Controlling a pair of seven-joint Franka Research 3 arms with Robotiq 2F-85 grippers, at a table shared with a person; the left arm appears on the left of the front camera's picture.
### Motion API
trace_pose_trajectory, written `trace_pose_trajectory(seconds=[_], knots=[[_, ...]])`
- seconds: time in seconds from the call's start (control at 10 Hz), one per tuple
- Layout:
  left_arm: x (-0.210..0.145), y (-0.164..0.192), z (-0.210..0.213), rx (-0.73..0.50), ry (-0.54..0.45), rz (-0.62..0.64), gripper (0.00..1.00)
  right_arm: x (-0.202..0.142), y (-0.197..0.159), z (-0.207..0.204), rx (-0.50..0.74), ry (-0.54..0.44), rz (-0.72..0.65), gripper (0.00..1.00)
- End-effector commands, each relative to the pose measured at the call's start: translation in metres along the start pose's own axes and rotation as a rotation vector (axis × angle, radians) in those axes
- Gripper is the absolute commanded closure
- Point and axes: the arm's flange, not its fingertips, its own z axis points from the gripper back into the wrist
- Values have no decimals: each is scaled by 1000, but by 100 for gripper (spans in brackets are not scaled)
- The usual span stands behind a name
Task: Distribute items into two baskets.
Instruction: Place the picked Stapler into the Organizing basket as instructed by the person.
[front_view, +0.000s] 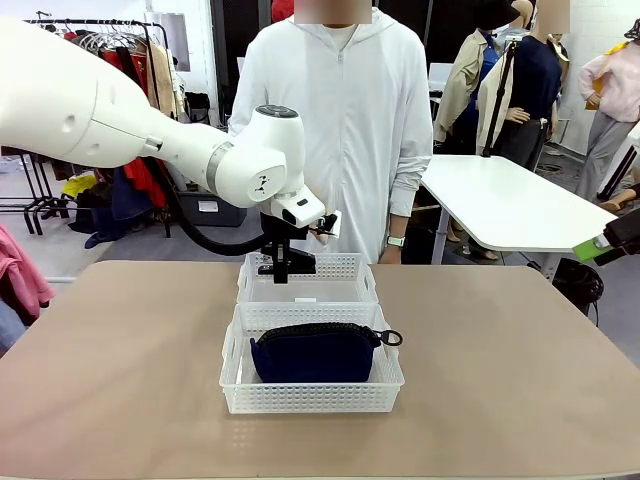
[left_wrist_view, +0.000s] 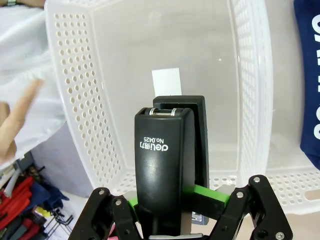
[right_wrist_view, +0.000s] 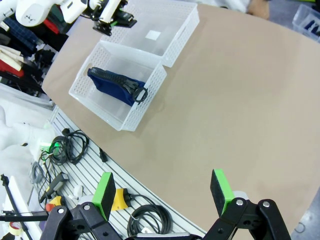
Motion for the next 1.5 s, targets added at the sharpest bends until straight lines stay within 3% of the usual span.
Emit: trace_pose_trajectory(seconds=[0.0,1.4], knots=[[3,9,-3,-7,-37,-37,100,0,-1,0,-2,-3,-4,0],[10,25,-53,-99,-109,-98,100,0,-1,0,-2,-3,-4,0]])
